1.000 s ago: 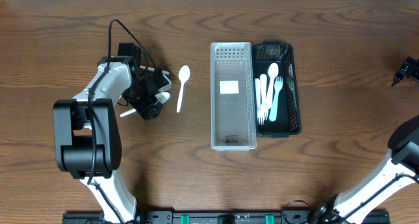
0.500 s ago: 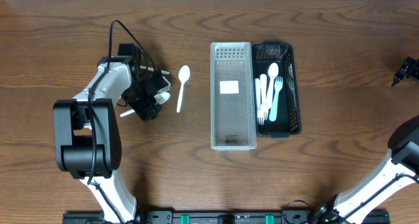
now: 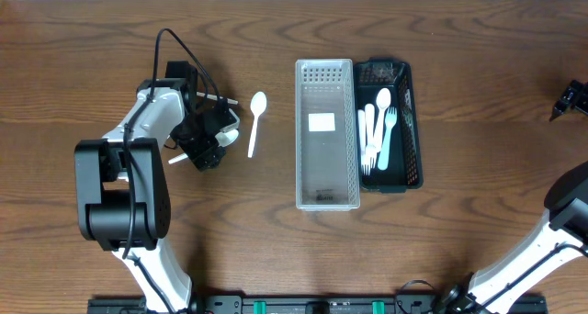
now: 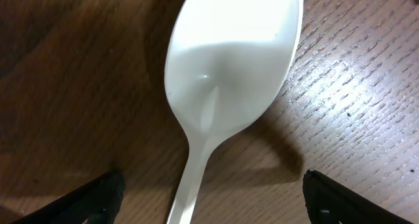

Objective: Pack container
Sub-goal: 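Lower the left gripper onto a white spoon and close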

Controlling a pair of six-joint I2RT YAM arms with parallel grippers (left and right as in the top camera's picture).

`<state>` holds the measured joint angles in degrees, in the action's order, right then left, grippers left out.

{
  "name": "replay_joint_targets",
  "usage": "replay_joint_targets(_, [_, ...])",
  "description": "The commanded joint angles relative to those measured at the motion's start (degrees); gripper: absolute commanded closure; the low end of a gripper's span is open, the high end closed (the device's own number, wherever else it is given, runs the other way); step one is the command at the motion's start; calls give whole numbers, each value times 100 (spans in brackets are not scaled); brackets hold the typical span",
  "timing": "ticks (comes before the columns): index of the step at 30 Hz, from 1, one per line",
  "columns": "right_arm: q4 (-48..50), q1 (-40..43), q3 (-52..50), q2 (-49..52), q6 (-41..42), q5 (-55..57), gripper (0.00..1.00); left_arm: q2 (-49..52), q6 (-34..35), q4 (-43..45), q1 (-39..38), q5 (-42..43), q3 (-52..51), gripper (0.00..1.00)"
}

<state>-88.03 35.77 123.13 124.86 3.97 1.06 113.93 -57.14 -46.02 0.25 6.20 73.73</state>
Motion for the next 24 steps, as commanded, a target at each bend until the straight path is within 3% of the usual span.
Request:
replay_joint_targets(1, [0,22,-15,-2,72,2,1,289,-437,52,2,48,-205,10])
replay_joint_targets(5, [0,22,-15,-2,70,0,1,289,-476,184,-7,107,-205,11])
replay_joint_targets(8, [0,22,-15,-2,72,2,1,289,-476,197,-24,105,-205,18])
replay_joint_targets(11, [2,22,-15,-2,72,2,1,289,-476,197,-31,107,-205,39])
replay_joint_targets(14, [0,22,-15,-2,72,2,1,289,-474,199,-35,107,-205,44])
replay_joint_targets(19, [0,22,-15,-2,72,2,1,289,-474,201,-35,107,-205,74])
replay_joint_targets(24, [0,22,-15,-2,72,0,1,286,-470,201,-35,105,-203,91])
